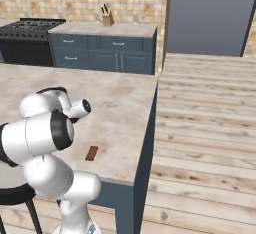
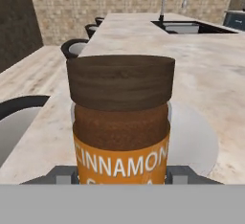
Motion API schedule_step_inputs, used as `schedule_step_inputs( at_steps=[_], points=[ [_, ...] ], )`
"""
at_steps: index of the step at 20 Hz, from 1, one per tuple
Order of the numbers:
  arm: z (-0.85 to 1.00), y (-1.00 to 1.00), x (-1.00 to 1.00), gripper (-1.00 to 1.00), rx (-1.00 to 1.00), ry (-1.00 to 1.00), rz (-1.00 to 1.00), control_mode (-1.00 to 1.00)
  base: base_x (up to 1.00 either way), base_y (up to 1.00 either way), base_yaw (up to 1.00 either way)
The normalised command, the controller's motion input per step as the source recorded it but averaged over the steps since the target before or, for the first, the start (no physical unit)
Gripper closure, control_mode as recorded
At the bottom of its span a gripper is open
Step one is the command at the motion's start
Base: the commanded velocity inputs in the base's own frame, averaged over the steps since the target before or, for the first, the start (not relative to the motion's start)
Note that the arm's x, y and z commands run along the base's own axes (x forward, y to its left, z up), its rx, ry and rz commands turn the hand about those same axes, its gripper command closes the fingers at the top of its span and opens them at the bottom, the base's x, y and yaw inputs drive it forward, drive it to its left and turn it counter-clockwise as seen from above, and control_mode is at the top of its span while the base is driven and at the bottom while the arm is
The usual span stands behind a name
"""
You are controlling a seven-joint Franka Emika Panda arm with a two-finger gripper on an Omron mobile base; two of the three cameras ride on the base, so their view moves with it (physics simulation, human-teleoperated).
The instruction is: Take the cinnamon bottle from the cabinet and place it on the dining table, next to the plate with the cupcake. Then take the chocolate from the dining counter and place it on the cupcake plate.
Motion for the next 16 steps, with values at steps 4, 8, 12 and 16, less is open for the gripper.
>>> schedule_step_inputs(
  at_steps=[4, 8, 12, 16],
  points=[
    [-0.33, 0.02, 0.09, 1.00, 0.08, 0.00, 0.09, -1.00, 0.00, 0.00, 0.00],
    [-0.26, 0.01, 0.13, 1.00, 0.06, 0.00, 0.05, -1.00, 0.00, 0.00, 0.00],
    [-0.11, 0.01, 0.30, 1.00, 0.04, 0.00, 0.03, -1.00, 0.00, 0.00, 0.00],
    [-0.08, 0.04, 0.07, 1.00, 0.01, -0.01, 0.02, -1.00, 0.00, 0.00, 0.00]
  ],
)
